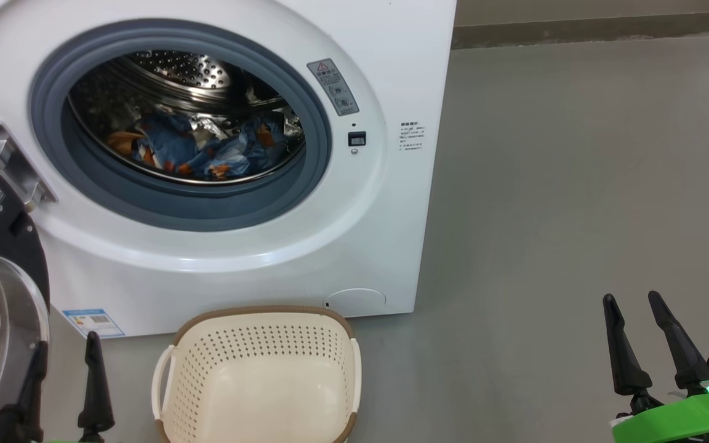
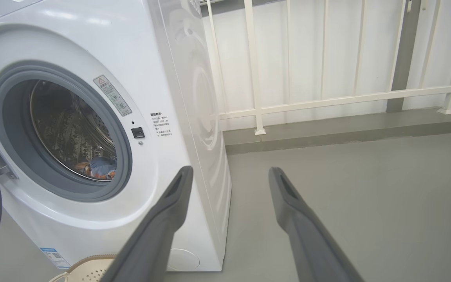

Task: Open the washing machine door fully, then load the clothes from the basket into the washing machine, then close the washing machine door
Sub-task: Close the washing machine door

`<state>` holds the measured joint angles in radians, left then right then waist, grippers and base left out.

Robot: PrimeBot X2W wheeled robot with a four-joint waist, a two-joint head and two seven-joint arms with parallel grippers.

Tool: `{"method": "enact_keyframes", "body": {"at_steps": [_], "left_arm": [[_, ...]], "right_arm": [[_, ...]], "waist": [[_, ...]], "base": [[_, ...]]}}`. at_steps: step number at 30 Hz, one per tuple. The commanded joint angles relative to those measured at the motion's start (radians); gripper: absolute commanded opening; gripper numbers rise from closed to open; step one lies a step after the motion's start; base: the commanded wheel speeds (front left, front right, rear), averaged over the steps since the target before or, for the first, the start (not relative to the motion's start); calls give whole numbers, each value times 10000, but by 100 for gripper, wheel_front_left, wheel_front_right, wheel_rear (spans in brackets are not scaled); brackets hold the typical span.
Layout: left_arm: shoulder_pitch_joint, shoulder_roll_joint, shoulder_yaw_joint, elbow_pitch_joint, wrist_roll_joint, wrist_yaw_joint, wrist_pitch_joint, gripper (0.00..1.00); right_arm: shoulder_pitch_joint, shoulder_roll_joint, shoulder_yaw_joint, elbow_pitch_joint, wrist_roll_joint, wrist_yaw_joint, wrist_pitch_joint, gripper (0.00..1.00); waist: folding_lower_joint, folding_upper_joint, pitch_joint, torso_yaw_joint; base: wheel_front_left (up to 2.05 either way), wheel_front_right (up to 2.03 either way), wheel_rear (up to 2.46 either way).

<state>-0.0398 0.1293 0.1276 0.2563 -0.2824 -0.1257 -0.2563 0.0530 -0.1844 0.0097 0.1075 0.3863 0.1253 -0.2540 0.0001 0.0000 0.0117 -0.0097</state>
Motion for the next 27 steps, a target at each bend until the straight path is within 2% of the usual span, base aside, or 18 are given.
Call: {"method": "enact_keyframes", "body": {"at_steps": [1, 11, 21, 27], "left_arm": [[-125, 218, 356, -332, -38, -50, -55, 100], [-99, 337, 205, -469, -59, -50, -55, 100], [-34, 381, -61, -575, -49, -50, -55, 100], [33, 198, 97, -650, 131, -50, -55, 100]], "right_arm": [[-70, -162, 164, -274, 10, 54, -78, 100], [-59, -155, 156, -282, 10, 54, -78, 100], [-54, -140, 172, -282, -11, 54, -78, 100], [-129, -217, 341, -353, -14, 54, -78, 100]], "waist": [[-1, 0, -2, -3], [-1, 0, 0, 1], [-1, 0, 23, 116], [-1, 0, 34, 478]], "base": [[-86, 86, 0], [-100, 100, 0], [-7, 7, 0], [0, 0, 0]]}}
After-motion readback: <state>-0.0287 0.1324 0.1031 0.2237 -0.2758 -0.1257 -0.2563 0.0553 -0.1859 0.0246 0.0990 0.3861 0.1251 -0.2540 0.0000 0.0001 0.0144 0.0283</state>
